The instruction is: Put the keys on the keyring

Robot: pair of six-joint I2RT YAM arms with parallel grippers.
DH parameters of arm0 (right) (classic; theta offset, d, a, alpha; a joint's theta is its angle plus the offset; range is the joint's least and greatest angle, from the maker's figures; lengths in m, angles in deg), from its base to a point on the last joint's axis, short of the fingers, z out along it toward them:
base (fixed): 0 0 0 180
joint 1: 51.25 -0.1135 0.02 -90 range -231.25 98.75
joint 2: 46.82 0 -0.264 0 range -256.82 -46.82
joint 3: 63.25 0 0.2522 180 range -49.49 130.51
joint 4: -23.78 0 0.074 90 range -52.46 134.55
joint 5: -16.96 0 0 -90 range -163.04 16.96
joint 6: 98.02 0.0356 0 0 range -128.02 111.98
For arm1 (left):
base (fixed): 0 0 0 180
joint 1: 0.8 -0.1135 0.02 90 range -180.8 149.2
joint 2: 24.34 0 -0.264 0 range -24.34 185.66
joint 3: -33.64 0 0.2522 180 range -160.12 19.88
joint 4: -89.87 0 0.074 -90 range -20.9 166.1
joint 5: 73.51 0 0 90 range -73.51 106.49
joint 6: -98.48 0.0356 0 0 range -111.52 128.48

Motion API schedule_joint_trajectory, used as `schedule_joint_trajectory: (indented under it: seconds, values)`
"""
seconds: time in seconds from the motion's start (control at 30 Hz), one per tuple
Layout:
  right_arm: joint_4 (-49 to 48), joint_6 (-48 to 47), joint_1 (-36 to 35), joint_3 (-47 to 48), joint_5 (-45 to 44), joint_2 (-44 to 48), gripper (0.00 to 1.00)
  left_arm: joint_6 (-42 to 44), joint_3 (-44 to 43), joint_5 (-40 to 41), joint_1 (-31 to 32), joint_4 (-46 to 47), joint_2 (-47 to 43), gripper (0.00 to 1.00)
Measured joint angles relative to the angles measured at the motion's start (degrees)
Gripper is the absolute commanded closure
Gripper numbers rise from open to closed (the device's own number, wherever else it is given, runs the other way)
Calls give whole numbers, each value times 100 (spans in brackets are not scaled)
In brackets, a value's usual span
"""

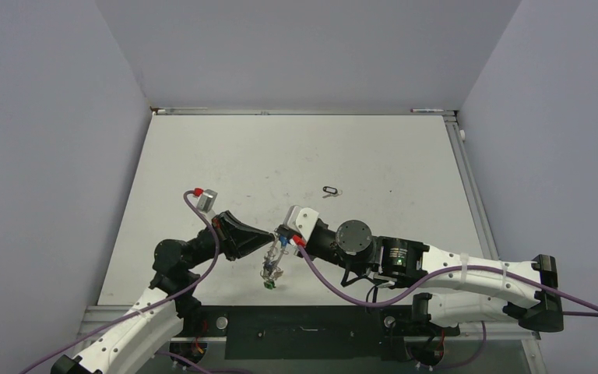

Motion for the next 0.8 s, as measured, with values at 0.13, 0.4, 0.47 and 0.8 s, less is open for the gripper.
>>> schedule_joint_trajectory:
  seconds: [0.13,0.4,0.47,0.8]
  values:
    - [2,-9,0,0,-2,0,95,-20,0,0,0,2,0,100]
    - [2,11,0,0,0,24,95,-46,0,-52,-2,103,39,100]
    - [7,24,0,0,4,50,95,-42,-7,-103,-4,122,66,100]
    - [192,-87,-13,219,151,17,95,83,-280,-616,-15,131,376,100]
